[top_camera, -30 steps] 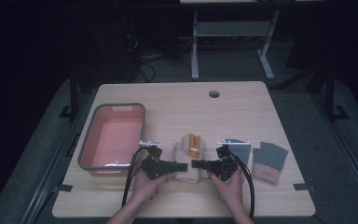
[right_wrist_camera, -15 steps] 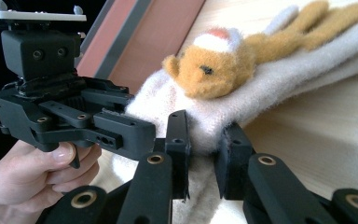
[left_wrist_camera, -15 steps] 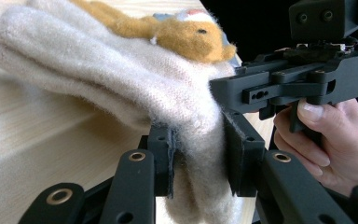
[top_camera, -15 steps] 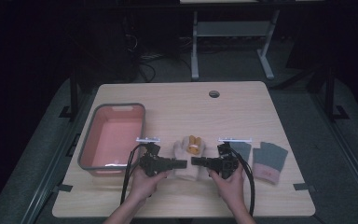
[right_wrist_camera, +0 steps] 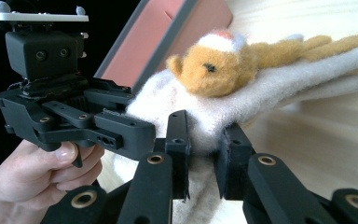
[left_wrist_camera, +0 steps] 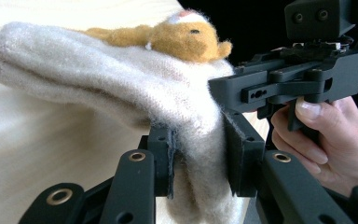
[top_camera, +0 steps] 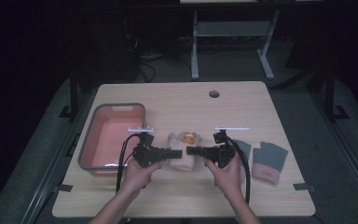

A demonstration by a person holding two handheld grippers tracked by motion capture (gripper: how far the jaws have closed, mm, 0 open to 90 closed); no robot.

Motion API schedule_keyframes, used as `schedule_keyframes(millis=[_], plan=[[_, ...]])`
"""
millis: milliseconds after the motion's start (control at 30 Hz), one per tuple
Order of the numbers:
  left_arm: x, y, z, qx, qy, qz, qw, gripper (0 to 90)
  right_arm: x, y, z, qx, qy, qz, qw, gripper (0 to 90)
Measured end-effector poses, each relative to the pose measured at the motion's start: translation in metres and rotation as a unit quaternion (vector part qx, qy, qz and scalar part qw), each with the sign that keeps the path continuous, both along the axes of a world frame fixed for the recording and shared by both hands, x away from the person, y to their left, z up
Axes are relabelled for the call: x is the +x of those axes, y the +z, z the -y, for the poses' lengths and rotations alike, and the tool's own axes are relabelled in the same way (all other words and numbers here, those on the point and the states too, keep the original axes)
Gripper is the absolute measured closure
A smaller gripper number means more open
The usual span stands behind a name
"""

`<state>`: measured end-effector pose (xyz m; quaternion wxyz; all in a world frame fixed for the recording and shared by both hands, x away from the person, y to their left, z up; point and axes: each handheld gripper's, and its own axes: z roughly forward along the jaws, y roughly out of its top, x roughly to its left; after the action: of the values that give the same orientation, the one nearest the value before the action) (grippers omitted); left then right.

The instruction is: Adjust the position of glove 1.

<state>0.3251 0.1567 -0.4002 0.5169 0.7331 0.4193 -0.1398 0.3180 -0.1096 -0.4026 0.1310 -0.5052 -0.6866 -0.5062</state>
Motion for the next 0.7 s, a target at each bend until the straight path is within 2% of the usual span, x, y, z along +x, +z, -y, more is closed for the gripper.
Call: schedule_keyframes(millis=[433, 700], plan=[[0.014, 0.030, -0.017, -0.009, 0.012, 0.013, 0.9998, 67.0, 0.022, 0.036, -0.016, -0.005, 0.017, 0.013, 0.9998, 77.1], [0.020, 0.044, -0.028, -0.009, 0.021, 0.015, 0.9996, 67.0, 0.034, 0.048, -0.025, 0.004, 0.028, 0.013, 0.9995, 77.1]])
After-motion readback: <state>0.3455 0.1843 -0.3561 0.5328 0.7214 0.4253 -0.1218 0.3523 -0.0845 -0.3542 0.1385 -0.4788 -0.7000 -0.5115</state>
